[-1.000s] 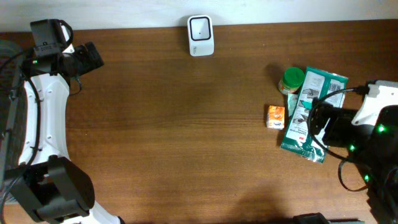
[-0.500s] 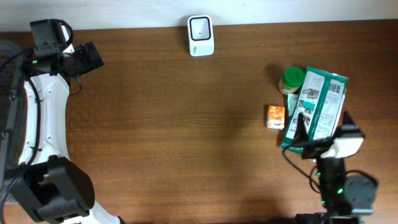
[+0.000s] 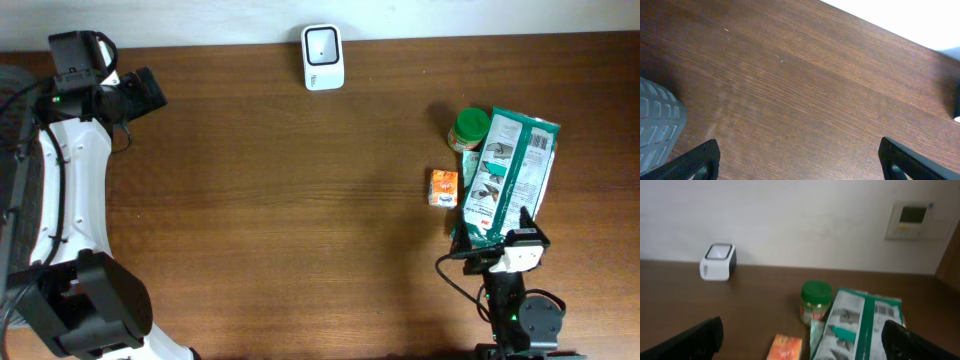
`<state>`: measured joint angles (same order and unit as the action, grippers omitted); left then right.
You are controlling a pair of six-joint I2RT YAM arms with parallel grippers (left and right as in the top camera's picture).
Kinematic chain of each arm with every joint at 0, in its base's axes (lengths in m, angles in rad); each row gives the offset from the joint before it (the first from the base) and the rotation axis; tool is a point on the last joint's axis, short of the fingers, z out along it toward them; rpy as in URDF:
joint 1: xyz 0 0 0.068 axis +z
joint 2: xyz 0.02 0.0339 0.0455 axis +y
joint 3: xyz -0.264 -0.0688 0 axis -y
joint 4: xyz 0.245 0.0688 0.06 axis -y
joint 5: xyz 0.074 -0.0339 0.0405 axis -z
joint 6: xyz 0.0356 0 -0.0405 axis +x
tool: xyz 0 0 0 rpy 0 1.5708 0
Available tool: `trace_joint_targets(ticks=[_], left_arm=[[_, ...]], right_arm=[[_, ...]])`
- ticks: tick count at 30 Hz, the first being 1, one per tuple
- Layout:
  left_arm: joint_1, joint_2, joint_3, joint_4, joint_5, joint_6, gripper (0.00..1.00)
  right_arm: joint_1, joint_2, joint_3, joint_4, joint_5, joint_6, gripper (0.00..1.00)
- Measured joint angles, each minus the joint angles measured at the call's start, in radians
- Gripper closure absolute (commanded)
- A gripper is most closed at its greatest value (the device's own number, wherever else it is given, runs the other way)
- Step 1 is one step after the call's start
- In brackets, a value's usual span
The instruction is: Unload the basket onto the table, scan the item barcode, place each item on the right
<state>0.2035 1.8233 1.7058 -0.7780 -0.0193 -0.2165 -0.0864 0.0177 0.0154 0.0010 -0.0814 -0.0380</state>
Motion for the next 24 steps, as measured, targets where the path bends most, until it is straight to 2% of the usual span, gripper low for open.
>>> trace_joint_targets(ticks=[3, 24], left_arm=[[0.0, 0.0, 0.0, 0.0, 0.0, 0.0, 0.01], [0.0, 0.0, 0.0, 0.0, 0.0, 0.0, 0.01]], right_arm=[[0.0, -0.003, -0.002, -0.071, 0.0, 0.0, 0.02], [0.0, -0.003, -0.002, -0.072, 0.0, 0.0, 0.02]])
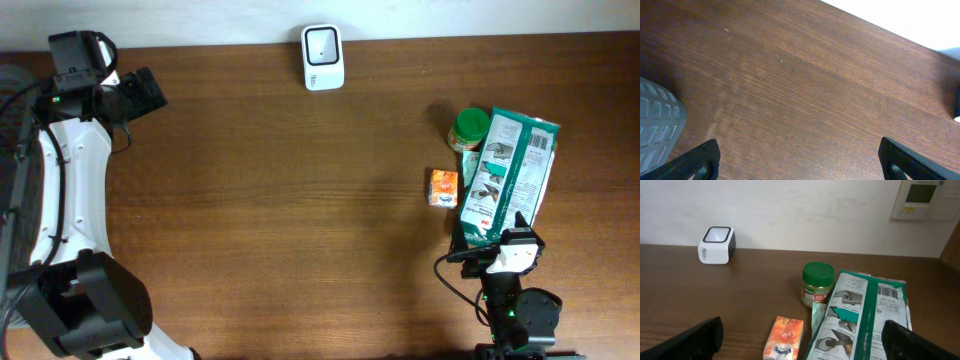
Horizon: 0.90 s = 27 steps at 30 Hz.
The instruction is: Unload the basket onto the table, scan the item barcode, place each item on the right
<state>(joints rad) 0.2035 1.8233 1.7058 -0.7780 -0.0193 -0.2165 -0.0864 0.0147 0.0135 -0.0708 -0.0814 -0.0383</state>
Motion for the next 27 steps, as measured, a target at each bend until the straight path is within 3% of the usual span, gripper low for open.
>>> trace_joint_targets(ticks=[11, 17, 21, 27], left_arm=[[0.0, -0.037, -0.023, 0.005, -0.042, 0.0, 0.01], [0.0, -0.378, -0.371, 0.388, -0.023, 0.016, 0.01], [0.0, -0.597, -0.68, 0.692, 0.08, 0.141, 0.01], [-0.046, -0.919, -1.11, 0.948, 0.148, 0.337, 0.01]], right_arm=[[0.0, 0.0, 0.0, 0.0, 0.0, 0.0, 0.02], [0.0, -0.002, 0.0, 0.0, 0.0, 0.0, 0.02], [0.0, -0.003, 0.0, 0.0, 0.0, 0.0, 0.02], [0.0, -0.003, 0.0, 0.0, 0.0, 0.0, 0.02]])
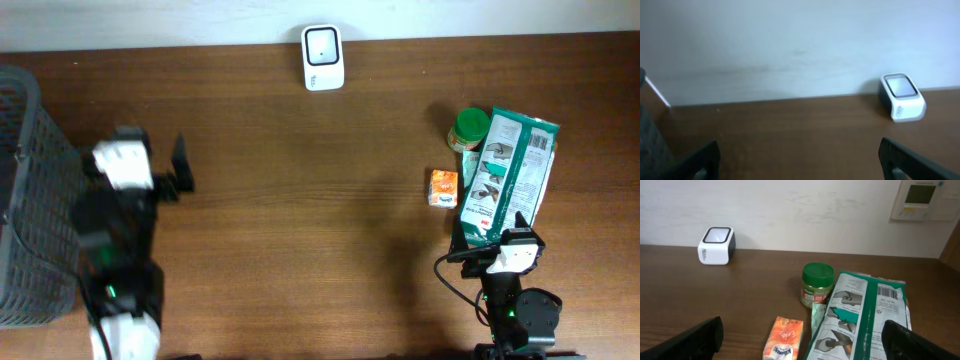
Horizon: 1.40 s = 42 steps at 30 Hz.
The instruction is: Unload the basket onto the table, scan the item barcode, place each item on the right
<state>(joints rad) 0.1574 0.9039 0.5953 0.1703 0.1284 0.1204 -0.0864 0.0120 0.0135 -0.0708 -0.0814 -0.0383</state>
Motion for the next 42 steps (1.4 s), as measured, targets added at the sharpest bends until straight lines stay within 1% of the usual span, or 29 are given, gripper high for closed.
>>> trace_joint_targets(ticks=[3, 7, 11, 14, 17, 20, 22, 25, 42], left_arm=[[-0.016, -0.171, -0.164, 0.049, -0.004, 0.066, 0.01], [-0.021, -0.411, -0.375, 0.059, -0.011, 0.144, 0.01], [-0.021, -0.579, -0.499, 0.054, -0.024, 0.185, 0.01], [-0.021, -0.694, -0.56, 0.008, -0.042, 0.203, 0.01], [-0.021, -0.772, -0.578, -0.106, -0.061, 0.217, 0.01], [-0.021, -0.832, -0.581, -0.206, -0.077, 0.224, 0.01], [-0.021, -0.866, -0.583, -0.246, -0.088, 0.226, 0.01], [-0.021, -0.889, -0.583, -0.248, -0.105, 0.229, 0.01], [-0.021, -0.889, -0.583, -0.249, -0.111, 0.232, 0.01]], right_arm=[[0.0, 0.0, 0.0, 0.0, 0.0, 0.0, 0.02], [0.0, -0.001, 0.0, 0.0, 0.0, 0.0, 0.02], [0.0, -0.001, 0.0, 0.0, 0.0, 0.0, 0.01], [0.0, -0.001, 0.0, 0.0, 0.0, 0.0, 0.02], [0.0, -0.001, 0.0, 0.0, 0.0, 0.0, 0.02], [0.0, -0.001, 0.0, 0.0, 0.0, 0.0, 0.01], [0.0, -0.001, 0.0, 0.0, 0.0, 0.0, 0.02], [0.0, -0.001, 0.0, 0.0, 0.0, 0.0, 0.01], [0.0, -0.001, 0.0, 0.0, 0.0, 0.0, 0.02]])
